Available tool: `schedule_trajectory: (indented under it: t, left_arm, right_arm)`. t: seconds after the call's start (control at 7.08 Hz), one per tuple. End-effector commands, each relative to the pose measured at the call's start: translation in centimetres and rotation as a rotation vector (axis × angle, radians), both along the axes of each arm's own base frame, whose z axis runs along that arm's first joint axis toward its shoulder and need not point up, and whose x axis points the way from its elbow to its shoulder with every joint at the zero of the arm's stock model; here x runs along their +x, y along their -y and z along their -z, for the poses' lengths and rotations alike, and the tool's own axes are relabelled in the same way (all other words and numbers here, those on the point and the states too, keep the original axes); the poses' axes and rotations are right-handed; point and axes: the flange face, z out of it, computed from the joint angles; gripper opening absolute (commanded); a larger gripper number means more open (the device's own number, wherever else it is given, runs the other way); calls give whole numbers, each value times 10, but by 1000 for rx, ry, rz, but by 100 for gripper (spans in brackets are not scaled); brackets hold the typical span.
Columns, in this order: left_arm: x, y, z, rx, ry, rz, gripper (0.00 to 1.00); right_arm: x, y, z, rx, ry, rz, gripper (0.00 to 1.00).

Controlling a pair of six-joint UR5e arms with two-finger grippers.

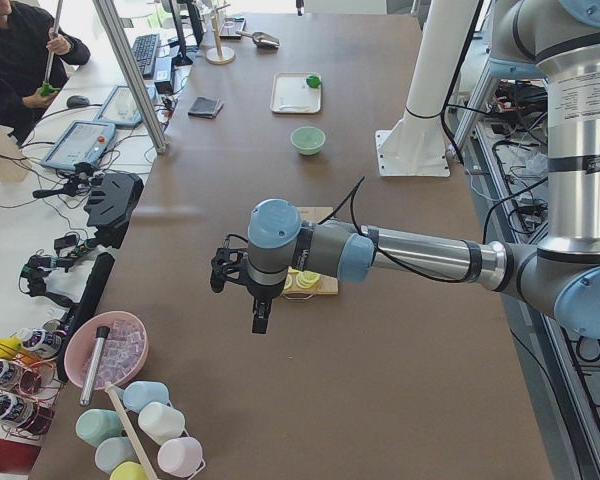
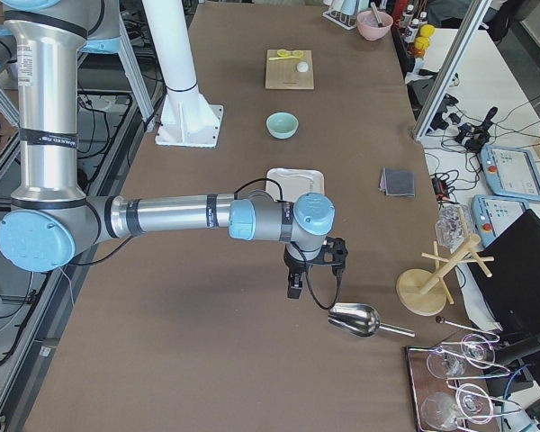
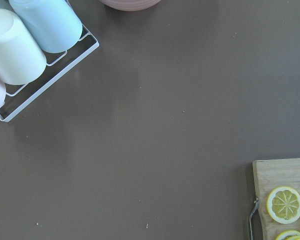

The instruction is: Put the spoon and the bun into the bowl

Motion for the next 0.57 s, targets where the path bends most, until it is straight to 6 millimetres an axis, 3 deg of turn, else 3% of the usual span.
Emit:
schedule_trajectory:
  t: [0.0, 0.14, 0.28, 0.42]
  left_arm:
    - [2, 7, 13, 29, -5, -4, 98]
    - [3, 12, 19, 48, -5, -6, 98]
    - [5, 27, 43, 99, -7, -11, 98]
    - [9, 33, 53, 122, -52, -28, 98]
  right_arm:
    - [-5, 5, 15, 32, 25, 5, 100]
    - [-8, 20, 40, 90, 68, 10, 100]
    - [-24, 45, 73, 203, 69, 40, 100]
    - [-52, 54, 85, 242, 67, 91, 100]
